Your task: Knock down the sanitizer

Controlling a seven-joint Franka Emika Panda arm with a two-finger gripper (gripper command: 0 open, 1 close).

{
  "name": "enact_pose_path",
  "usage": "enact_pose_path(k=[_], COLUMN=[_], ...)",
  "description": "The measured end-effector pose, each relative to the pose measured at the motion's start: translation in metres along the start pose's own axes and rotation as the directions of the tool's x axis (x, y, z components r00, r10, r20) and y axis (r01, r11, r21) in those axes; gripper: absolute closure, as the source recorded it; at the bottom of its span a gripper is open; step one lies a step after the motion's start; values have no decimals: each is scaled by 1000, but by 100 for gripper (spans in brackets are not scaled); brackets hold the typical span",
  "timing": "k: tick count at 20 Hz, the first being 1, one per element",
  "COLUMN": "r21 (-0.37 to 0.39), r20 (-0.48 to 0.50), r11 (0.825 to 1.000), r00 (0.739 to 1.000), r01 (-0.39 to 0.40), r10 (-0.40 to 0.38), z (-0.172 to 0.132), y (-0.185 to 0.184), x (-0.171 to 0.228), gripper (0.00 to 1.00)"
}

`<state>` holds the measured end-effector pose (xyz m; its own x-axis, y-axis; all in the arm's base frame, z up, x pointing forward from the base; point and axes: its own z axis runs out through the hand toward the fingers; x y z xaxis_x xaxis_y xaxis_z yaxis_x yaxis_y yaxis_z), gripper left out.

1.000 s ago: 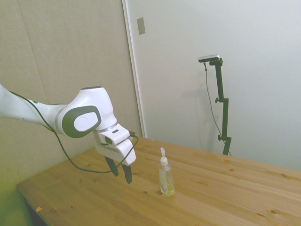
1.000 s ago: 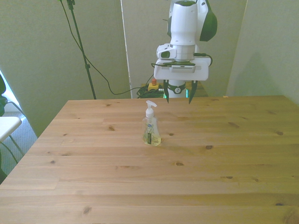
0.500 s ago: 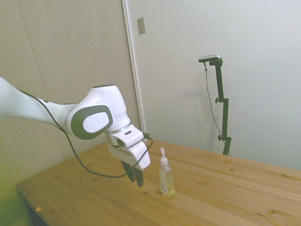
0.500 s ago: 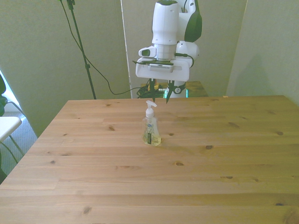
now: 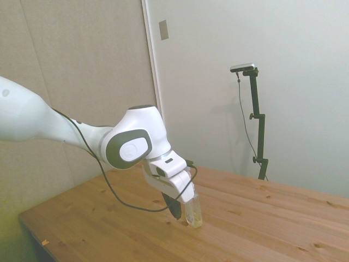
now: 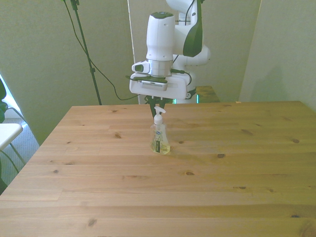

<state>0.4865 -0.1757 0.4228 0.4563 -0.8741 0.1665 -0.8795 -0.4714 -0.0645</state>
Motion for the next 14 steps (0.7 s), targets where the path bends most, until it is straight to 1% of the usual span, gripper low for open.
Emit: enact_pose_path(k=[7, 14], r21=[9, 48], r20=[8, 32], r11=[1000, 998], r00=[1000, 999], r01=[-6, -31], r10=[6, 29], z=[15, 24], y=[-25, -62], x=[14, 26], gripper=[100, 100])
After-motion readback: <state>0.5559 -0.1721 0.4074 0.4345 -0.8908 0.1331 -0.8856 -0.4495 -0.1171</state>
